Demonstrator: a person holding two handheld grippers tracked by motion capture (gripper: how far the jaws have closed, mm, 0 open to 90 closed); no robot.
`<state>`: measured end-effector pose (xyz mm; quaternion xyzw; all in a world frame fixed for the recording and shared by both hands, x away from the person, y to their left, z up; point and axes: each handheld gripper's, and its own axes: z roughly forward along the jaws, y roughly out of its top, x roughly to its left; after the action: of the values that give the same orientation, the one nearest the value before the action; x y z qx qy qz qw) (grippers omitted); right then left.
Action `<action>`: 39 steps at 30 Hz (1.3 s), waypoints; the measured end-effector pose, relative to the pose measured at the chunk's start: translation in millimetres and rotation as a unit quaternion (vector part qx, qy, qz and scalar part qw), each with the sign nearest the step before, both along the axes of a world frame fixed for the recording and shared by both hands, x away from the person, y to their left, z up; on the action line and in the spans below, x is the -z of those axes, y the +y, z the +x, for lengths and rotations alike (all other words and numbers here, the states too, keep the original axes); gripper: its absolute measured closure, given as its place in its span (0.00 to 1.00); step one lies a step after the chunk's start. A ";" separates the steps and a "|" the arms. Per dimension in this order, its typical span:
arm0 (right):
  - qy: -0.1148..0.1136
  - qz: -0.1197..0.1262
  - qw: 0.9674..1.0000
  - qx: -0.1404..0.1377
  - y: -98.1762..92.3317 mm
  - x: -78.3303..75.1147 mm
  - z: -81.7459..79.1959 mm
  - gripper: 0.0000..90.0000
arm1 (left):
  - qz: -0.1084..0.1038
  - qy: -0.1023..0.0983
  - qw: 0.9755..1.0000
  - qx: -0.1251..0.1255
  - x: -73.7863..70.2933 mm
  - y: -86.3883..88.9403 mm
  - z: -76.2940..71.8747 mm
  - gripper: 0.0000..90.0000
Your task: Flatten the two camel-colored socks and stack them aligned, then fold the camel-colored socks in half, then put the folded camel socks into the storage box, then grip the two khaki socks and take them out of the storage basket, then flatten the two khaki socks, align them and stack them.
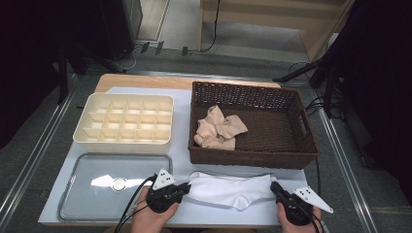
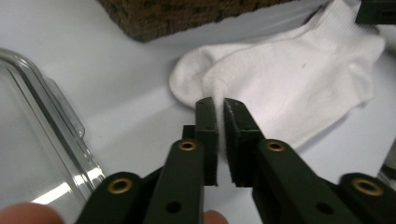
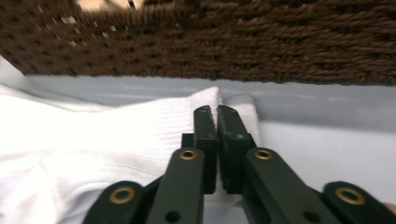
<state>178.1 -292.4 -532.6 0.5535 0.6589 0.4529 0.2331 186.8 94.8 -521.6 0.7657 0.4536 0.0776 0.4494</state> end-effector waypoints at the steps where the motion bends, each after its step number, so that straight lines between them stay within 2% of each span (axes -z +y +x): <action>1: 0.001 0.005 1.000 0.001 -1.4 -2.4 -1.1 1.00 | -0.003 -0.004 1.000 0.003 -2.8 0.5 -0.1 0.98; 4: -0.003 0.012 1.000 0.000 -5.1 -9.8 -4.9 1.00 | -0.015 -0.018 1.000 0.009 -10.9 0.5 0.7 0.99; 6: -0.010 0.020 1.000 0.005 -8.2 -14.8 -6.4 1.00 | -0.023 -0.019 1.000 0.009 -13.9 -0.8 3.5 0.99; 10: -0.018 0.027 0.999 0.014 -14.5 -17.7 -1.6 1.00 | -0.013 -0.013 1.000 0.007 -10.0 -6.4 13.8 0.99; 13: -0.004 0.004 1.000 0.007 -13.8 -6.7 5.8 0.91 | -0.001 -0.008 1.000 0.000 -3.0 -8.9 21.1 0.98; 14: -0.007 0.001 1.000 0.009 -14.1 -4.1 6.1 0.88 | 0.005 -0.009 1.000 -0.002 -1.0 -9.3 22.7 0.98; 16: -0.019 0.020 1.000 0.012 -15.5 -5.3 3.2 0.82 | 0.013 -0.008 1.000 -0.006 1.1 -9.3 24.4 0.96; 18: -0.040 0.028 0.999 0.018 -14.7 -12.8 -3.2 0.84 | 0.015 -0.020 1.000 -0.016 -0.6 -8.9 23.0 0.89; 21: -0.051 0.037 0.998 -0.005 -1.2 -19.7 -12.3 0.87 | 0.002 -0.035 0.999 -0.023 -8.1 -10.3 18.5 0.85; 23: -0.040 0.042 0.998 -0.032 16.8 -17.4 -15.4 0.89 | -0.002 -0.046 0.999 -0.021 -13.0 -13.7 14.9 0.83; 26: -0.020 0.034 0.996 -0.077 44.9 -8.6 -14.5 0.90 | -0.010 -0.051 0.999 -0.013 -16.7 -21.4 10.4 0.81; 28: -0.004 0.030 0.995 -0.094 58.8 -2.6 -13.0 0.91 | -0.013 -0.050 0.999 -0.002 -15.5 -27.8 8.6 0.81; 31: 0.008 0.011 0.994 -0.106 68.7 3.7 -11.7 0.93 | -0.015 -0.043 0.999 0.014 -11.1 -40.1 5.5 0.81; 34: 0.006 -0.021 0.993 -0.116 72.6 10.7 -13.2 0.92 | -0.016 -0.041 0.998 0.034 -7.4 -52.6 2.7 0.81; 37: -0.002 0.005 0.994 -0.113 73.4 16.5 -14.5 0.85 | -0.016 -0.040 0.998 0.044 -4.6 -63.8 2.3 0.80; 39: 0.004 0.040 0.994 -0.101 73.8 18.2 -14.2 0.75 | -0.019 -0.036 0.998 0.054 -2.9 -70.8 2.5 0.80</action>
<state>163.9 -218.6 -550.8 0.4947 0.6938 0.4981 0.1608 189.3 24.0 -518.7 0.7773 0.3966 0.0722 0.4830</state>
